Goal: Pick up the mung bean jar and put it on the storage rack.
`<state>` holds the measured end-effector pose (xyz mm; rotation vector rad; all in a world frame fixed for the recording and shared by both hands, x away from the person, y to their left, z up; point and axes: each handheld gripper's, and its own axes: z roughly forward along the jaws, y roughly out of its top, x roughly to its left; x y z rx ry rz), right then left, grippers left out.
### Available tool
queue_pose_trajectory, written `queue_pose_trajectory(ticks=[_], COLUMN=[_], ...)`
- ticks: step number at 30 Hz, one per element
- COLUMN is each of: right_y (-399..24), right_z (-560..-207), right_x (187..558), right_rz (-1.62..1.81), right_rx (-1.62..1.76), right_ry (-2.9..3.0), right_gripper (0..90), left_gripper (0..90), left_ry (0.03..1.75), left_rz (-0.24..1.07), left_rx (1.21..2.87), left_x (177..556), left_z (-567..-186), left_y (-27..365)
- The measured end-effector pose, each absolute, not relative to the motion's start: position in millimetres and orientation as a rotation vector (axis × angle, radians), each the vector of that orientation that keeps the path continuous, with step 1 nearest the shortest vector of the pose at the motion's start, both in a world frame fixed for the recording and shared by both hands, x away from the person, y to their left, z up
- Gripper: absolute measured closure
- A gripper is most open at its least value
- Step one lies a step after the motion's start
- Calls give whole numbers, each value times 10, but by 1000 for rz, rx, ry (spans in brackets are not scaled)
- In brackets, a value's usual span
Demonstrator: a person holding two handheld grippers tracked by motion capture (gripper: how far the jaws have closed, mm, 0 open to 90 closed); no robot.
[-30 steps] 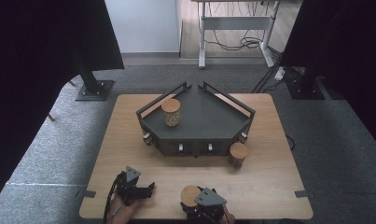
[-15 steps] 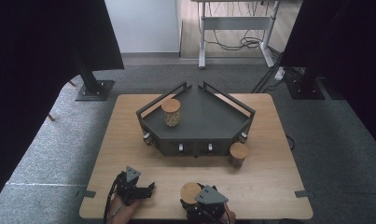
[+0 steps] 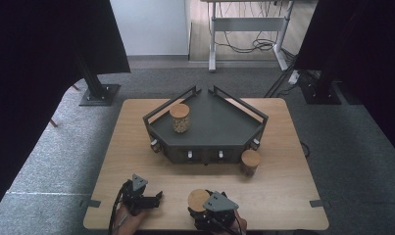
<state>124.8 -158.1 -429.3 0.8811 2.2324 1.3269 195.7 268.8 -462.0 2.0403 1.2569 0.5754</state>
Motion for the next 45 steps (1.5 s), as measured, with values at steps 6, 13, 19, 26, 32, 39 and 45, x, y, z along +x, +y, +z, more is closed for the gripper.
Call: queue_pose_trajectory(ticks=[6, 13, 19, 26, 32, 39, 45], right_y=[-1611, -1656, -1696, -1724, -1720, -1713, -1752], right_z=[-4280, -4242, -4175, -4137, -4105, -4072, -4049], right_x=[1261, 1281, 1310, 1315, 1348, 1371, 1408], right_rz=[1345, 1356, 1367, 1370, 1369, 1379, 1392], right_rx=[886, 900, 912, 921, 919, 903, 908], right_ry=[2224, 2213, 2196, 2182, 2192, 2193, 2179], right_gripper=[245, 245, 245, 246, 246, 246, 246], left_gripper=[35, 34, 35, 36, 37, 37, 38], left_ry=[1257, 1257, 1258, 1257, 1255, 1258, 1262], left_rz=[576, 576, 575, 574, 574, 576, 578], left_rx=[2040, 2041, 2041, 2040, 2041, 2040, 2038], left_x=[1957, 1959, 1960, 1960, 1961, 1959, 1958], left_z=[-4620, -4619, -4618, -4619, -4618, -4618, -4619], left_y=[2688, 2688, 2689, 2696, 2699, 2695, 2692])
